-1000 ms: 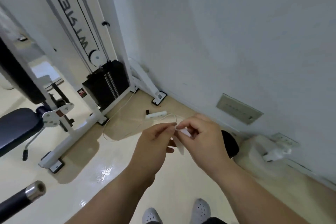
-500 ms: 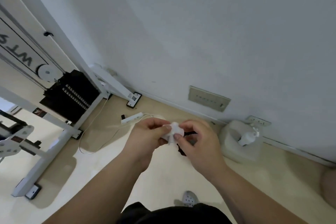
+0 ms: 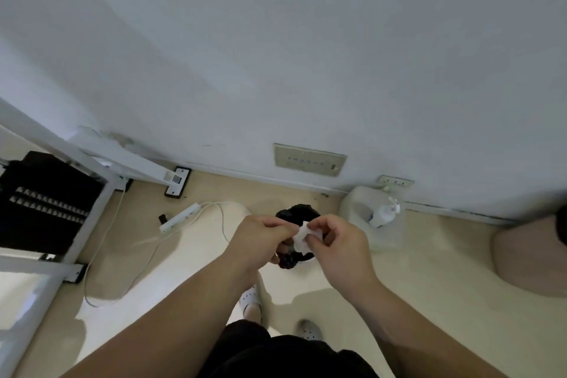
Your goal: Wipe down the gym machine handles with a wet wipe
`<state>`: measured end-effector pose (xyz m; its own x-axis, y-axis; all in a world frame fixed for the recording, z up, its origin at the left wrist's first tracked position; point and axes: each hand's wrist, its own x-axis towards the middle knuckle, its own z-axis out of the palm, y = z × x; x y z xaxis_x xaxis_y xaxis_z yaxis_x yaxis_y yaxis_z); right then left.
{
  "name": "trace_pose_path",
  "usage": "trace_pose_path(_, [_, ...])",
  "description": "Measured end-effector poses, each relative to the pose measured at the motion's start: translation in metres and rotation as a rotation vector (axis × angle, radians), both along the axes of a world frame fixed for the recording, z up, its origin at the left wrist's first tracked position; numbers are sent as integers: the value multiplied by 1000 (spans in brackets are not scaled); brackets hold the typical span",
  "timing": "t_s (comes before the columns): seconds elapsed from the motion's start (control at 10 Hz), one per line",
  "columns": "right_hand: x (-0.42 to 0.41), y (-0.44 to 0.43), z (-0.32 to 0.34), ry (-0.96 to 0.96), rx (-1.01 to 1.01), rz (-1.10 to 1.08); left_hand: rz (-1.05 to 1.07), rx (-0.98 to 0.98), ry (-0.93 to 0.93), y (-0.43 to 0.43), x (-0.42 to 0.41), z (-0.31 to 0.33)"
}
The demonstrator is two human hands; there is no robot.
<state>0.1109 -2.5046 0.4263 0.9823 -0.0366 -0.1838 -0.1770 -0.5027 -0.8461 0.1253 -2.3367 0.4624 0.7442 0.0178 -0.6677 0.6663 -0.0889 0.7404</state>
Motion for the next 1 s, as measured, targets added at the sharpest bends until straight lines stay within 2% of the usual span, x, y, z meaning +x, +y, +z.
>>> trace_pose_path(0.3, [60,40,-10,26,-96,-132,-151,-279,74,31,84,-21])
trace_pose_path(0.5, [88,31,-31,21,-170,-177,-204,-191,128,38,120,-39])
trace_pose_path(0.6, [100,21,-48,88,-172,-161,-113,-73,127,44,132,-52])
trace_pose_path(0.8, [131,8,-82,280,-274,-52,69,-47,116,55,137,-67])
trace_pose_path(0.9, [146,1,-99,505,-334,141,109,-35,116,62,135,-75])
trace_pose_path(1.0, [161,-5,-106,588,-419,253,151,-16,134,70,133,-81])
